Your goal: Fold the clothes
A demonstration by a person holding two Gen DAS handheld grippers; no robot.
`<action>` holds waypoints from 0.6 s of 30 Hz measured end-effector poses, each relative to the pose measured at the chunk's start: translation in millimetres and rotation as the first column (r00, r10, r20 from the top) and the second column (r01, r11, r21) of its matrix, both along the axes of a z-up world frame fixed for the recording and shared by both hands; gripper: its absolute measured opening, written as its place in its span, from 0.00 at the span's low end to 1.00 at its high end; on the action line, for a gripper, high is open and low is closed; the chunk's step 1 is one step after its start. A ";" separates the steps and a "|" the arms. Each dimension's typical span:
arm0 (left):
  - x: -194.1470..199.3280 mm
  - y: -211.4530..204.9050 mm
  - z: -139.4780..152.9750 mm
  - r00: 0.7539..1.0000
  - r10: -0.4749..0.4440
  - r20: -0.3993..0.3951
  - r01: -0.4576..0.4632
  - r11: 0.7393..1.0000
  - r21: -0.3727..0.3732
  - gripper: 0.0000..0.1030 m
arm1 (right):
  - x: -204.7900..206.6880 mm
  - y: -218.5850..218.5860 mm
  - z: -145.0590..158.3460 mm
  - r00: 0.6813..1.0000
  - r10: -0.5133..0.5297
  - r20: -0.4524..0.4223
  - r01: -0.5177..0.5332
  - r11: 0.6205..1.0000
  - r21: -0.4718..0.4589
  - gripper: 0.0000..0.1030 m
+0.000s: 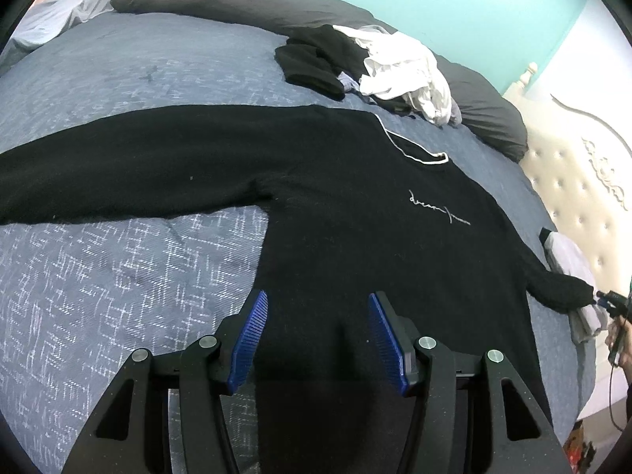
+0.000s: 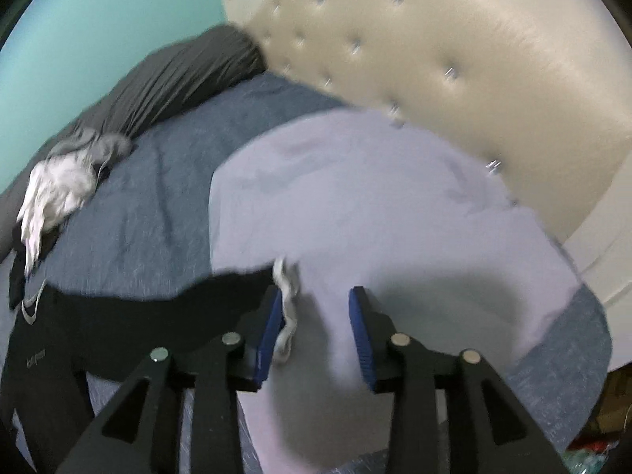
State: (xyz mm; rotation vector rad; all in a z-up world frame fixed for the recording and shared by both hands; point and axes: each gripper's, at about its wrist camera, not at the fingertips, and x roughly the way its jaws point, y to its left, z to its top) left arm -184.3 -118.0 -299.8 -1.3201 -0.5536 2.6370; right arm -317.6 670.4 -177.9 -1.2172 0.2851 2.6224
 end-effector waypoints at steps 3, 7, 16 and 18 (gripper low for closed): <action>-3.9 2.6 2.0 1.000 -0.013 -0.006 0.013 1.000 -0.004 0.56 | -3.2 -16.7 24.2 0.996 0.006 -0.088 -0.006 1.000 -0.002 0.36; -10.5 7.0 1.5 1.000 -0.027 -0.009 0.027 0.999 -0.020 0.56 | -35.8 -84.5 29.7 0.970 0.218 -0.109 -0.228 0.969 -0.094 0.52; -24.6 13.4 -11.0 0.999 -0.046 0.009 0.046 0.997 -0.054 0.56 | -117.9 -274.9 -39.7 0.794 0.607 0.038 -0.595 0.788 -0.160 0.58; -26.3 14.3 -16.0 0.999 -0.047 0.020 0.048 0.997 -0.054 0.56 | -134.0 -312.2 -57.5 0.751 0.655 0.078 -0.641 0.753 -0.149 0.58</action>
